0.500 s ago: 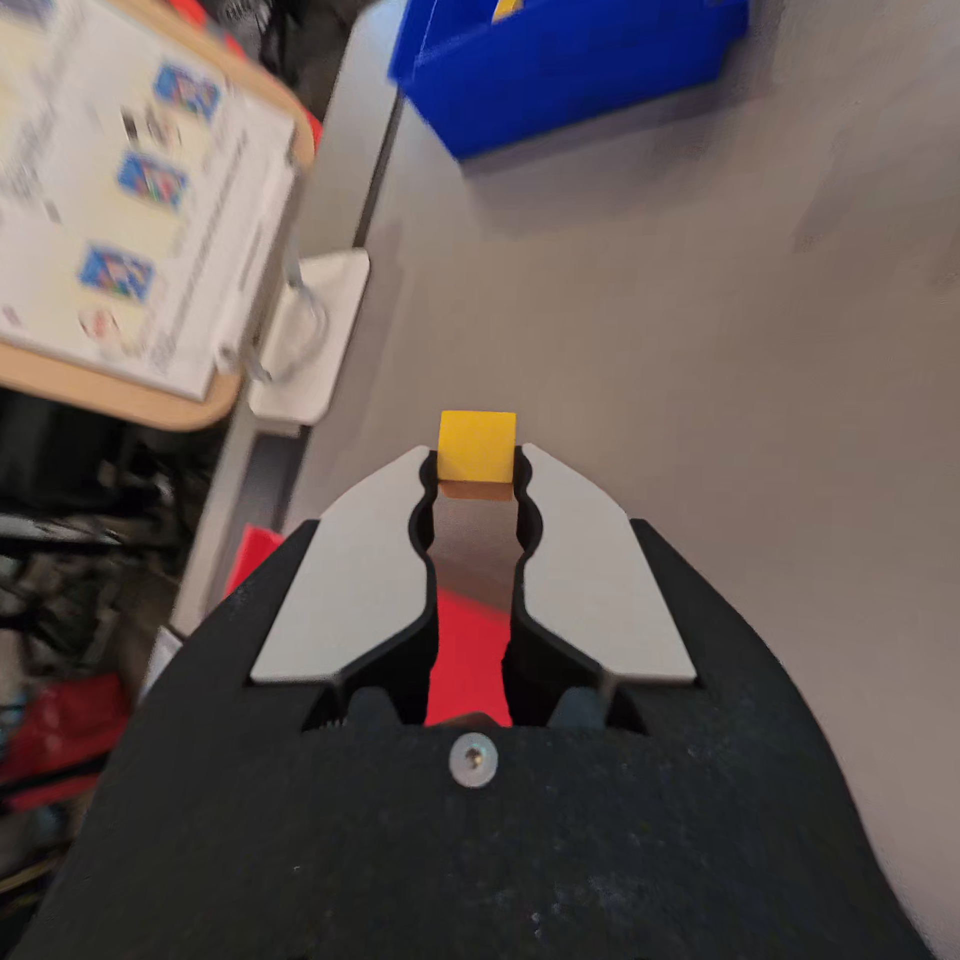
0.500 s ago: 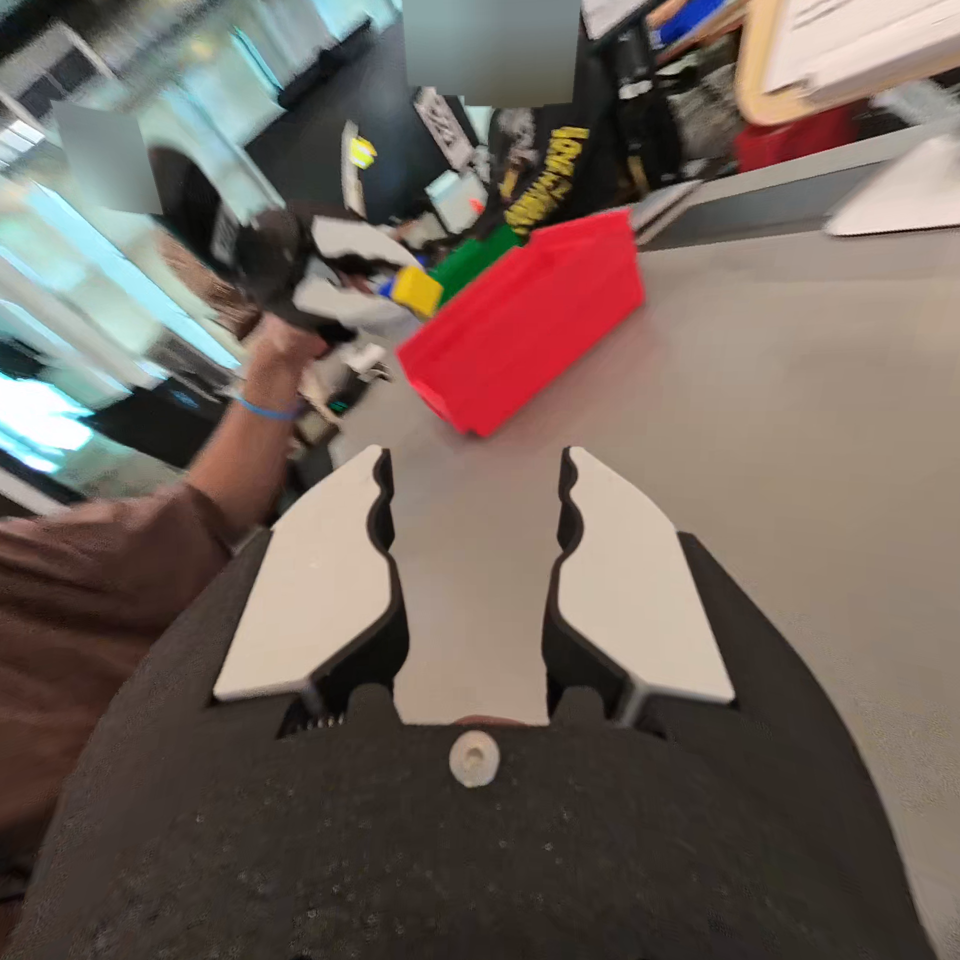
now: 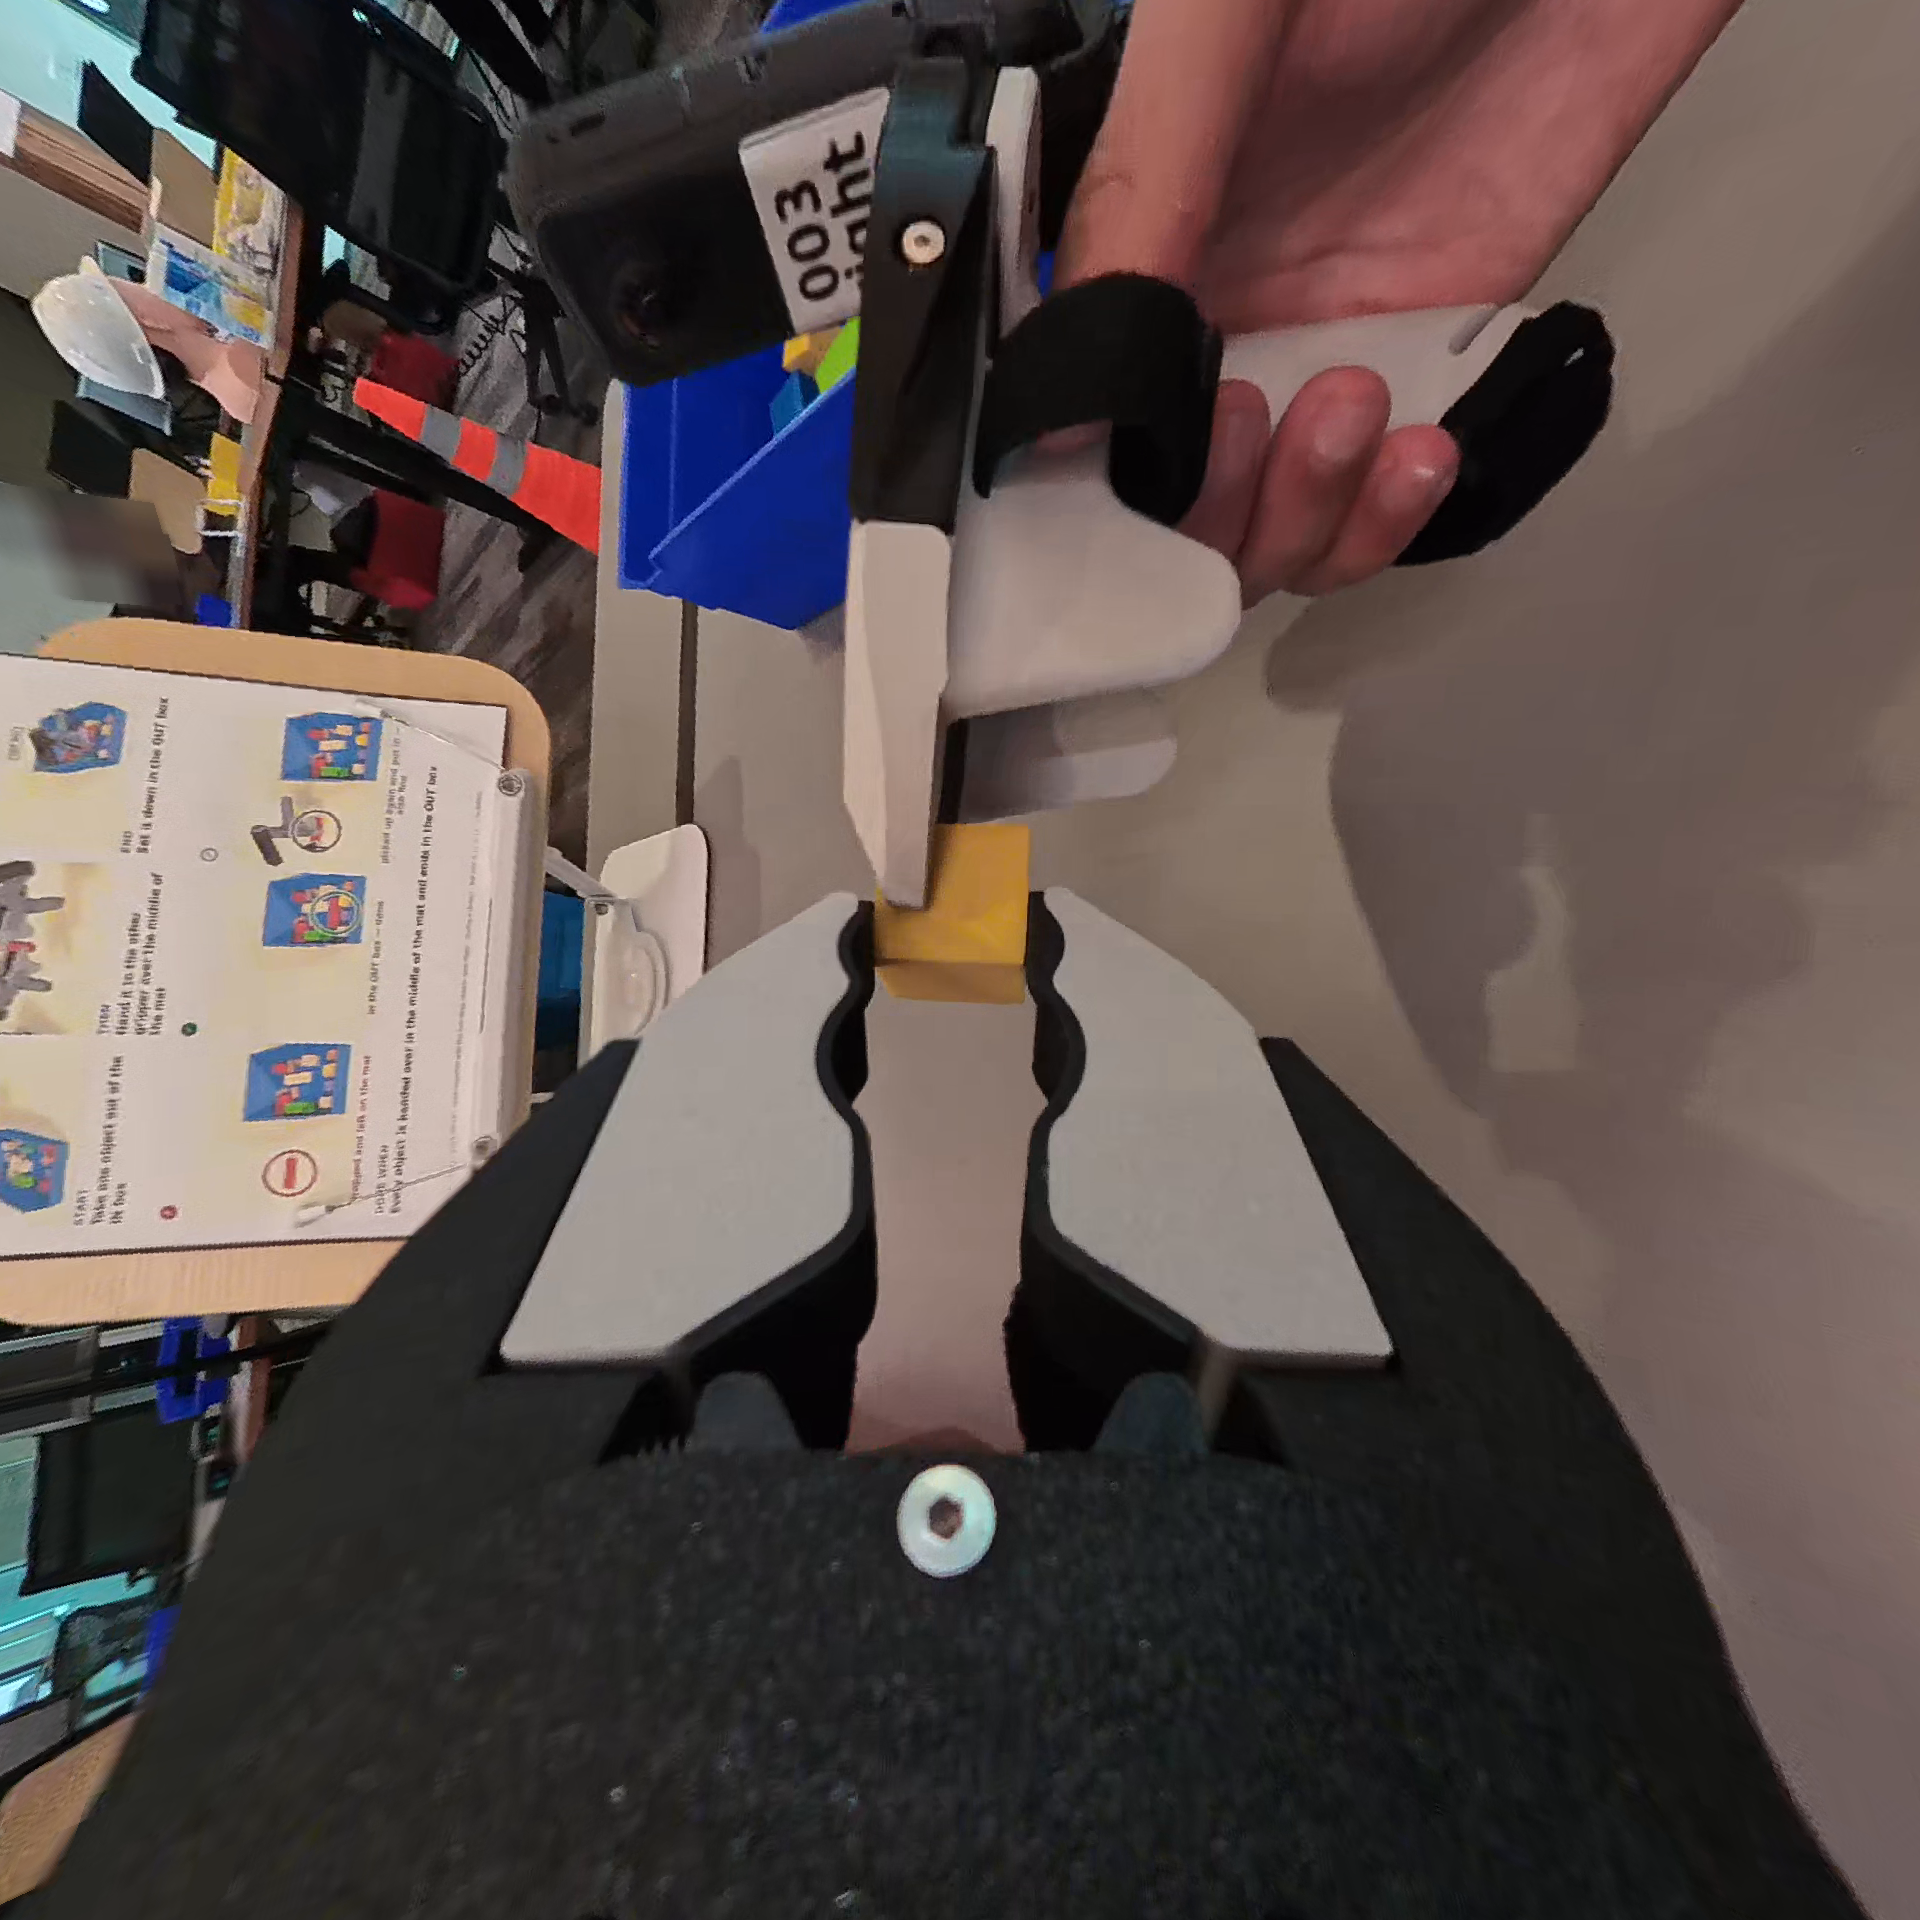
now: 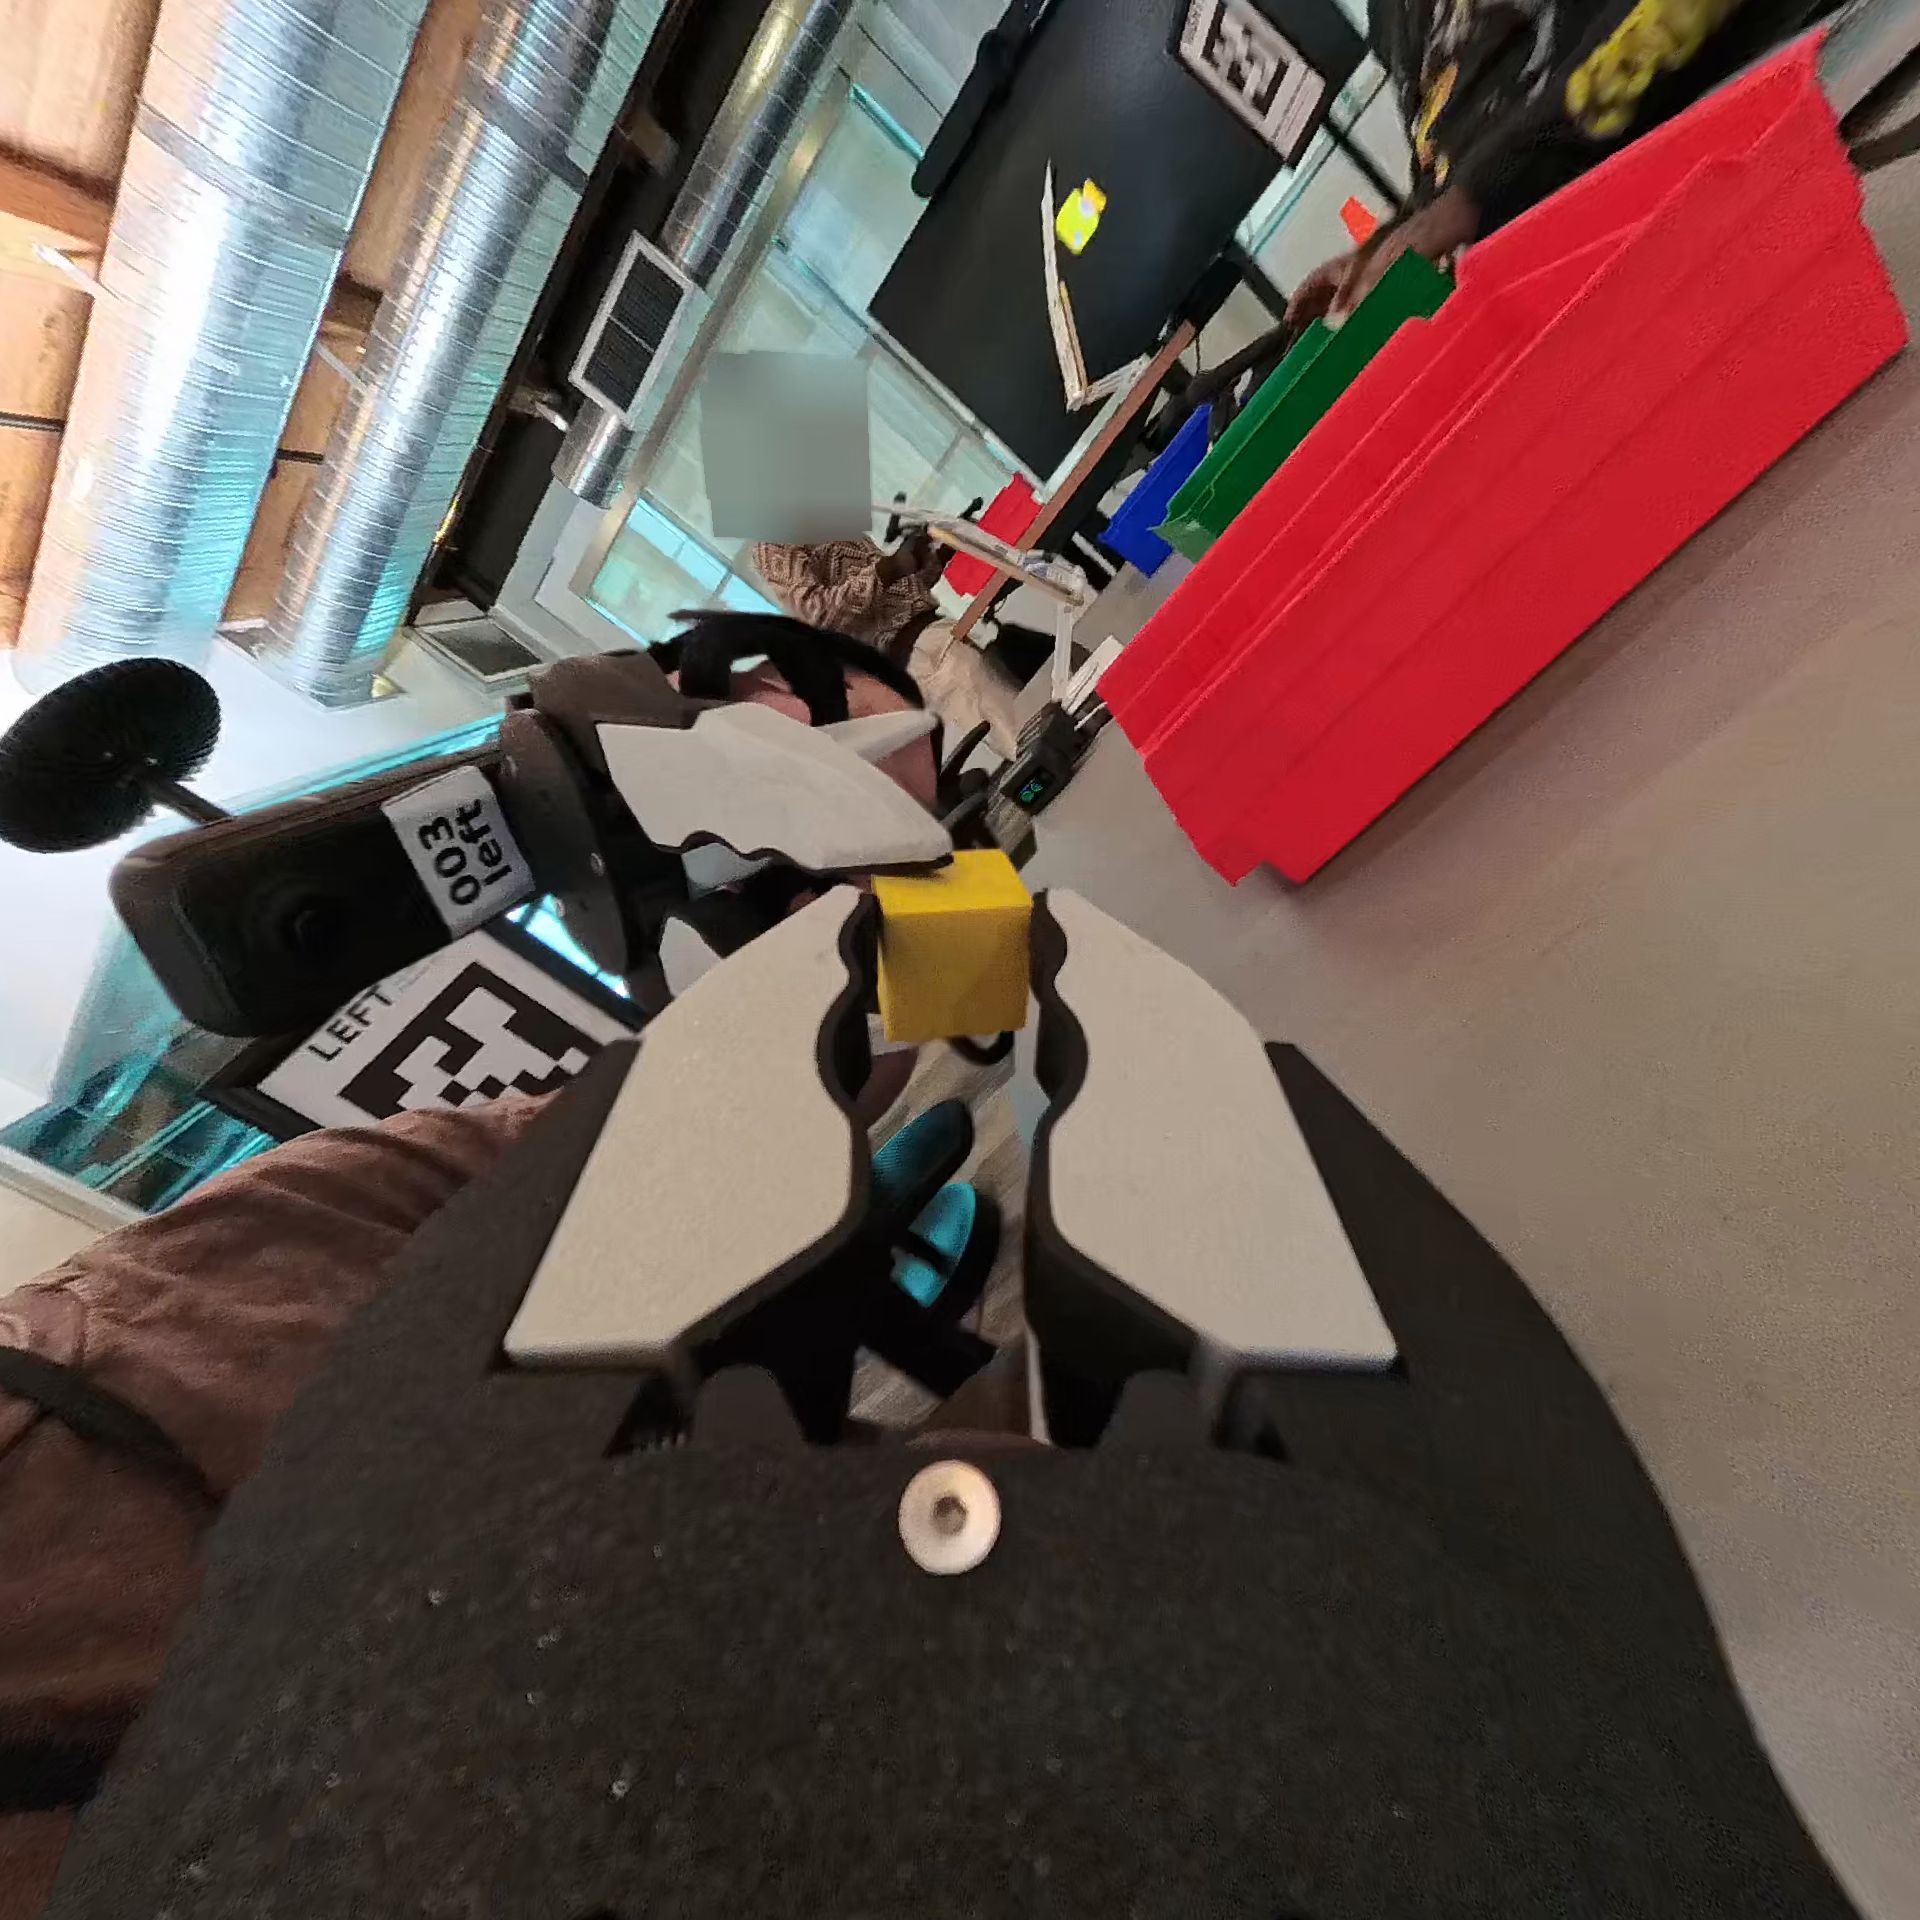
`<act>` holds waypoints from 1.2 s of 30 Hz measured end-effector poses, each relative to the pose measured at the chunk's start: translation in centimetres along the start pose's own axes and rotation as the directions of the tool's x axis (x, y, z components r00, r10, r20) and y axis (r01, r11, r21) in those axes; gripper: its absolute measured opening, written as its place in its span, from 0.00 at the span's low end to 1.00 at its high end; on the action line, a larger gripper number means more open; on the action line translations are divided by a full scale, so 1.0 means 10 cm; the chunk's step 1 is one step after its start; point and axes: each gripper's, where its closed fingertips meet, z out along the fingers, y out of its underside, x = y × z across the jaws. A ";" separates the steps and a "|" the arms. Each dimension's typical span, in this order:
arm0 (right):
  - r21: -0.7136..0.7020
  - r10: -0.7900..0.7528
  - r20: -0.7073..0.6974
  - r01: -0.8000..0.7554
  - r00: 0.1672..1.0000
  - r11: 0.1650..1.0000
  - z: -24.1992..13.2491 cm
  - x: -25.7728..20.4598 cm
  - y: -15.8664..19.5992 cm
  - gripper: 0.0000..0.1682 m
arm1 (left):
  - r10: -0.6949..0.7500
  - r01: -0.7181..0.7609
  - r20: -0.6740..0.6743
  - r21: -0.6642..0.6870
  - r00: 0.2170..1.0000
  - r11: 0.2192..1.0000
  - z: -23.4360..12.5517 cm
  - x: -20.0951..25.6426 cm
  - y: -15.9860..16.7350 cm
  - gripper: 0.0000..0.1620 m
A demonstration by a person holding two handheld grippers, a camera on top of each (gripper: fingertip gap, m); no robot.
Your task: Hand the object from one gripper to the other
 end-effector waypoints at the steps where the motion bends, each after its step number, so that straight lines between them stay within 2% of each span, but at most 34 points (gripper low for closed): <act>1: -0.021 0.018 0.001 -0.018 1.000 1.000 -0.02 0.00 0.02 0.16 | -0.017 0.017 0.002 0.012 1.000 1.000 0.01 0.02 -0.01 0.17; 3: -0.043 0.011 -0.026 -0.012 1.000 0.999 -0.06 0.01 0.01 0.16 | -0.071 0.071 0.022 -0.002 0.997 0.998 0.00 0.04 0.02 0.18; 5: -0.023 -0.022 -0.043 0.021 0.999 1.000 -0.19 -0.07 -0.14 0.16 | -0.176 0.176 0.029 -0.002 0.984 0.984 -0.09 0.11 0.07 0.23; 7: 0.003 -0.124 -0.114 0.125 0.986 0.992 -0.45 -0.21 -0.45 0.16 | -0.343 0.344 -0.021 0.048 0.939 0.938 -0.23 0.34 0.05 0.26; 9: 0.030 -0.271 -0.259 0.288 0.927 0.957 -0.85 -0.37 -0.89 0.16 | -0.500 0.504 -0.063 0.091 0.864 0.859 -0.35 0.63 0.07 0.25; 10: -0.002 -0.342 -0.389 0.370 0.856 0.929 -1.10 -0.36 -1.10 0.16 | -0.572 0.580 -0.093 0.096 0.815 0.809 -0.37 0.81 0.11 0.25; 12: -0.130 -0.438 -0.655 0.480 0.616 0.868 -1.72 -0.22 -1.47 0.16 | -0.677 0.693 -0.166 0.076 0.717 0.717 -0.37 1.21 0.23 0.26; 14: -0.248 -0.425 -0.836 0.453 0.346 0.857 -2.39 0.01 -1.70 0.16 | -0.737 0.755 -0.200 0.020 0.645 0.655 -0.32 1.53 0.39 0.26; 15: -0.283 -0.397 -0.887 0.400 0.238 0.872 -2.69 0.16 -1.73 0.16 | -0.756 0.771 -0.202 -0.008 0.623 0.637 -0.30 1.62 0.46 0.26; 16: -0.291 -0.363 -0.916 0.339 0.172 0.895 -2.92 0.32 -1.72 0.16 | -0.768 0.783 -0.208 -0.020 0.605 0.622 -0.28 1.68 0.49 0.26; 18: -0.296 -0.322 -0.942 0.213 0.099 0.931 -3.22 0.70 -1.65 0.16 | -0.775 0.796 -0.226 0.002 0.590 0.605 -0.27 1.69 0.45 0.26; 20: -0.310 -0.314 -0.947 0.066 0.061 0.948 -3.39 1.10 -1.47 0.16 | -0.770 0.796 -0.236 0.025 0.593 0.605 -0.24 1.66 0.41 0.26; 23: -0.363 -0.378 -0.924 -0.175 -0.057 0.915 -3.67 1.56 -1.12 0.16 | -0.766 0.795 -0.251 0.027 0.592 0.605 -0.20 1.68 0.40 0.26; 25: -0.390 -0.429 -0.897 -0.265 -0.107 0.882 -3.77 1.74 -0.98 0.16 | -0.764 0.791 -0.253 0.013 0.594 0.611 -0.18 1.70 0.42 0.26; 29: -0.408 -0.493 -0.843 -0.342 -0.214 0.846 -3.92 1.90 -0.92 0.16 | -0.757 0.783 -0.252 0.007 0.603 0.621 -0.21 1.72 0.45 0.27; 33: -0.397 -0.510 -0.827 -0.395 -0.238 0.828 -4.01 2.05 -0.82 0.16 | -0.758 0.783 -0.253 -0.002 0.602 0.622 -0.23 1.73 0.48 0.27; 36: -0.403 -0.509 -0.823 -0.370 -0.253 0.837 -4.01 2.07 -0.84 0.16 | -0.753 0.779 -0.259 -0.006 0.605 0.628 -0.23 1.73 0.47 0.27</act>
